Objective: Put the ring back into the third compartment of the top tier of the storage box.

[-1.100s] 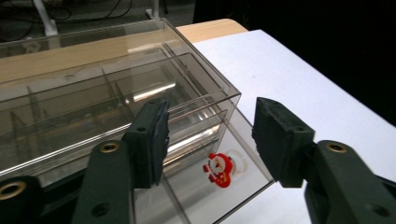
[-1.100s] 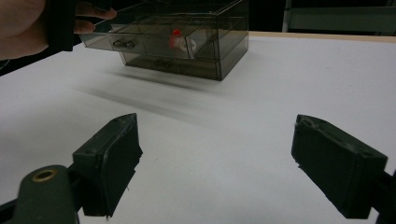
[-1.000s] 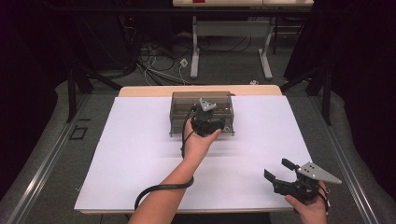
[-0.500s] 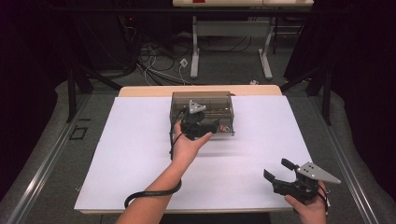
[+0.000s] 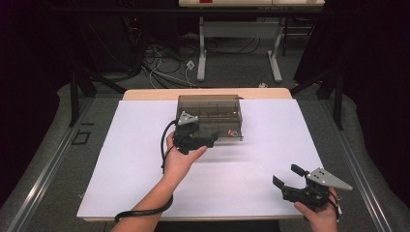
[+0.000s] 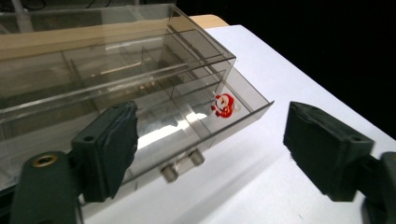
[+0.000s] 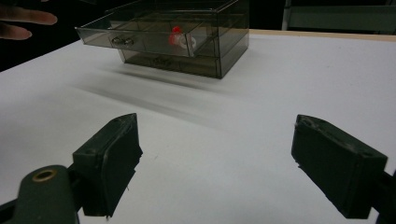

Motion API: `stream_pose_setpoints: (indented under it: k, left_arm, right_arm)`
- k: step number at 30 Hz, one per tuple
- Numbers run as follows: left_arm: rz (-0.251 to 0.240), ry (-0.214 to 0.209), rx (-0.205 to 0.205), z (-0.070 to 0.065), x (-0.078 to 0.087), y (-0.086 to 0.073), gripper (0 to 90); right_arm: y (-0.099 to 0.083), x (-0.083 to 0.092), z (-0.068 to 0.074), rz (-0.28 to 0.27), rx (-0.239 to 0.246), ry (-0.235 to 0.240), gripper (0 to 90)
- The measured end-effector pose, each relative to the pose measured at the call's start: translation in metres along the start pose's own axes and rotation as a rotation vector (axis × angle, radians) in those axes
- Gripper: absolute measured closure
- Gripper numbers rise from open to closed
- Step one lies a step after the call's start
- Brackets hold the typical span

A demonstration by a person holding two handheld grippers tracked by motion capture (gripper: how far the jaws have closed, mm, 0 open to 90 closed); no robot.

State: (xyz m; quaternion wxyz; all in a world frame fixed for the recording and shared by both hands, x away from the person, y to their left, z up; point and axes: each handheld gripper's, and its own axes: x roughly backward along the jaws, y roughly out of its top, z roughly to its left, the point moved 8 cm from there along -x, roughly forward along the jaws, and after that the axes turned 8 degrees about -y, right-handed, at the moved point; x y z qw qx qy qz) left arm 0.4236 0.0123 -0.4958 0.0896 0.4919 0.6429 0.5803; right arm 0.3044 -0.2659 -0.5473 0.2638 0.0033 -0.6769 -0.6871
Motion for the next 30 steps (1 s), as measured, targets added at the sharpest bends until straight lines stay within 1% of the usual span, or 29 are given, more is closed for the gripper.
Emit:
stream_pose_setpoints:
  k: [1, 2, 7, 9, 10, 11, 14, 19, 23, 26, 28, 30]
  left_arm:
    - [-0.004, -0.002, 0.001, 0.001, 0.003, -0.002, 16.5]
    - [-0.011, -0.002, 0.015, 0.002, 0.005, -0.004, 16.0]
    - [-0.011, -0.006, 0.022, 0.008, 0.018, -0.014, 12.3]
    - [-0.01, 0.001, 0.01, 0.01, 0.024, -0.019, 9.5]
    - [-0.008, 0.007, -0.004, 0.011, 0.027, -0.021, 8.3]
    - [-0.005, 0.006, -0.007, 0.012, 0.03, -0.024, 7.8]
    - [-0.012, 0.024, -0.029, 0.015, 0.039, -0.029, 5.3]
    - [-0.025, 0.02, -0.037, 0.017, 0.052, -0.039, 3.6]
    - [-0.04, 0.014, -0.051, 0.019, 0.06, -0.046, 0.5]
    - [-0.045, 0.023, -0.057, 0.02, 0.066, -0.051, 0.5]
    - [-0.052, 0.019, -0.063, 0.021, 0.071, -0.054, 0.5]
    - [-0.056, 0.017, -0.06, 0.021, 0.073, -0.055, 0.5]
  right_arm:
    - [0.0, 0.0, 0.0, -0.002, 0.001, 0.001, 14.7]
    - [0.0, 0.0, 0.0, -0.002, 0.001, 0.001, 14.7]
    - [-0.001, 0.0, 0.0, 0.006, 0.004, 0.002, 14.7]
    - [-0.001, -0.001, 0.001, 0.005, 0.003, 0.002, 14.7]
    - [-0.001, -0.001, 0.001, 0.003, 0.001, 0.004, 14.7]
    - [-0.001, -0.001, 0.001, 0.003, 0.001, 0.003, 14.7]
    - [-0.001, -0.001, 0.001, 0.009, 0.004, 0.001, 14.7]
    - [-0.002, -0.003, 0.002, 0.005, 0.001, 0.001, 14.7]
    - [-0.002, -0.002, 0.003, 0.01, 0.006, 0.002, 14.7]
    - [-0.002, -0.003, 0.002, -0.001, 0.003, -0.01, 14.7]
    - [-0.002, -0.004, 0.002, -0.003, 0.003, -0.013, 14.7]
    - [-0.002, -0.004, 0.002, -0.002, 0.008, -0.009, 14.6]
